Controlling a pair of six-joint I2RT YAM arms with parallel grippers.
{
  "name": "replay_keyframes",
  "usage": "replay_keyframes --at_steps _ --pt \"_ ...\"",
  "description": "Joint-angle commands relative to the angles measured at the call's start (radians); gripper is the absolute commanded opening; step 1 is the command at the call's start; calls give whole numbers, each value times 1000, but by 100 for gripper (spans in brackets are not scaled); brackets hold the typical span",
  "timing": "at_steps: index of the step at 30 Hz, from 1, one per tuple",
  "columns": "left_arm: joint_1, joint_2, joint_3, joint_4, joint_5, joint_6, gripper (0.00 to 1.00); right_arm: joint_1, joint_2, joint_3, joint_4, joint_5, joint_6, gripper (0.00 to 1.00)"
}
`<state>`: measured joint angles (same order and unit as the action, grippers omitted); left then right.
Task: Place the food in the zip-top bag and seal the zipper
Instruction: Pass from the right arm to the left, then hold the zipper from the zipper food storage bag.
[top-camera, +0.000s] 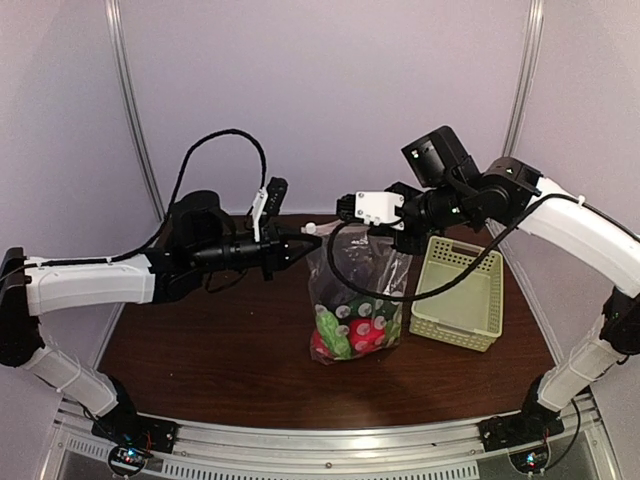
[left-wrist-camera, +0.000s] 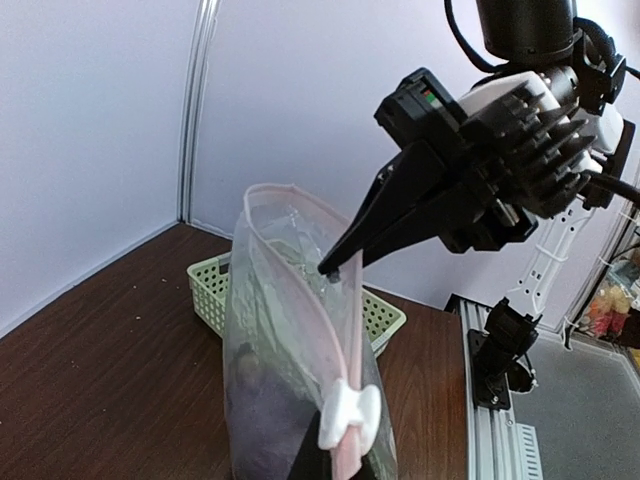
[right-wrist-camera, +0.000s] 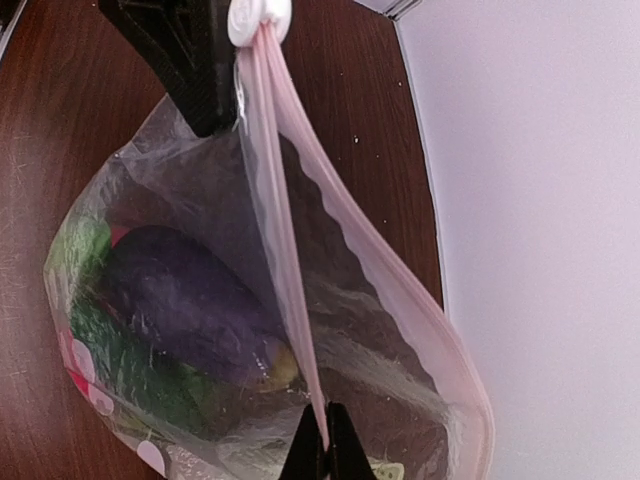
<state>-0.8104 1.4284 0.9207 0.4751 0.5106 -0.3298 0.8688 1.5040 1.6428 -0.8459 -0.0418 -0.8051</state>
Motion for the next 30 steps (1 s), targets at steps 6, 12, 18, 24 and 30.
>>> replay_keyframes --at_steps 6,12,18,24,30 --pt "21 -46 97 -288 -61 101 0 -40 -33 94 -100 -37 21 37" --pt "3 -54 90 -250 -31 78 0 -40 9 212 -149 -268 76 59" --pt "-56 -56 109 -246 -32 121 0 -40 120 292 -167 -437 148 60" --pt "-75 -71 122 -285 -64 154 0 -33 166 310 -139 -546 193 50" --pt "-88 -77 136 -325 -94 180 0 -11 183 309 -136 -588 178 52"
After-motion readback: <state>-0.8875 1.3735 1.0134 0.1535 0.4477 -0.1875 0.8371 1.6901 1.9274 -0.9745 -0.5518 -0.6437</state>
